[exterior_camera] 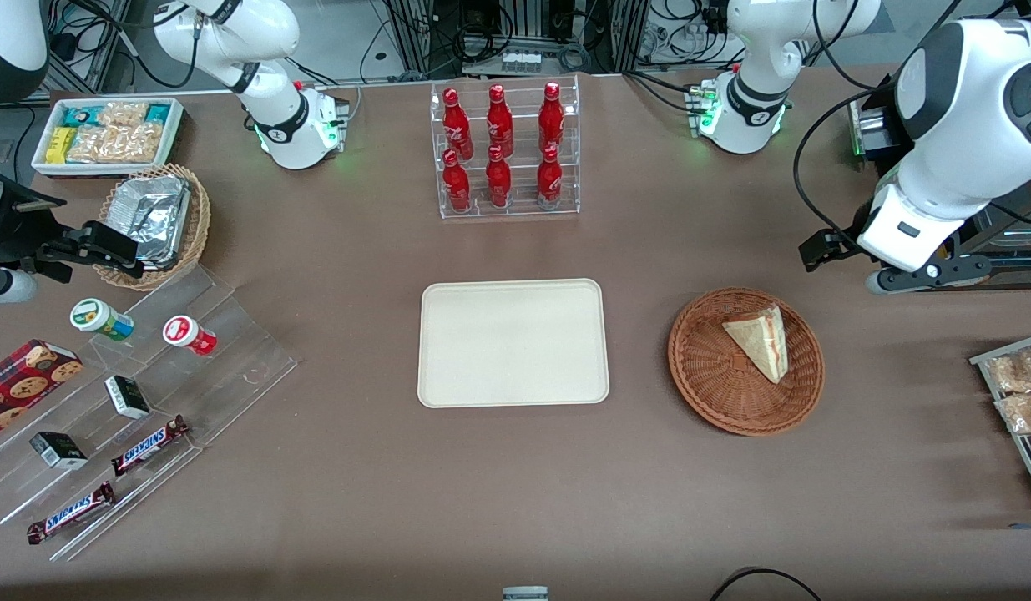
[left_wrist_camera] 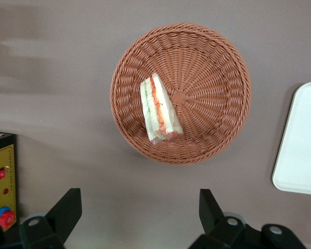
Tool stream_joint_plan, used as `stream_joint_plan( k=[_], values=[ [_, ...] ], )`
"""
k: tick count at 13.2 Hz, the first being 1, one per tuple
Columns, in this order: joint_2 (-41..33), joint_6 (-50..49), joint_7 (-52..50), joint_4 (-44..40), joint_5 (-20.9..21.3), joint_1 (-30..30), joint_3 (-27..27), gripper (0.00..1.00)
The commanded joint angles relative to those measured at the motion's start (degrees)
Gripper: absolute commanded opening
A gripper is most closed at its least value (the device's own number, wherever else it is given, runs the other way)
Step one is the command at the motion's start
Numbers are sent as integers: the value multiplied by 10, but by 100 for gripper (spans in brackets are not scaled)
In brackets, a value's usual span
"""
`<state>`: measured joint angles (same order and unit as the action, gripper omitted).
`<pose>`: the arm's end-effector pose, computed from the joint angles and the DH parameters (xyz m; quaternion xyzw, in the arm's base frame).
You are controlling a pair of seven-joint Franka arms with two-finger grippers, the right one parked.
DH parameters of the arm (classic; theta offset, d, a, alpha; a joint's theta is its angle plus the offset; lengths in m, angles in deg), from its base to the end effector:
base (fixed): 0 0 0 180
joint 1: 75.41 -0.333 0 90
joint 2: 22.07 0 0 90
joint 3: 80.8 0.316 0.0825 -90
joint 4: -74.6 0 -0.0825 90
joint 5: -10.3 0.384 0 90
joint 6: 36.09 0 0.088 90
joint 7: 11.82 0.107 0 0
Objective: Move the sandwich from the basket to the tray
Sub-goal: 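Move the open left gripper down over the sandwich in the wicker basket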
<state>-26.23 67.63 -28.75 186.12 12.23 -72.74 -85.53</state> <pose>0.5274 -0.0666 0.5059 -0.9962 -0.0787 0.0271 0.0255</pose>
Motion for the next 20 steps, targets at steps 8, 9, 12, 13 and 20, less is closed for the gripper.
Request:
stream_joint_plan(
  k=[8,9,12,13,20],
  values=[
    [5,156,-116,136,-12,3,-11,100],
    [12,169,-116,141,-17,3,-12,100],
    [47,200,-116,146,-18,4,-13,100],
    [52,214,-114,151,-17,4,-13,100],
    [69,301,-109,187,-16,3,-18,100]
  ],
)
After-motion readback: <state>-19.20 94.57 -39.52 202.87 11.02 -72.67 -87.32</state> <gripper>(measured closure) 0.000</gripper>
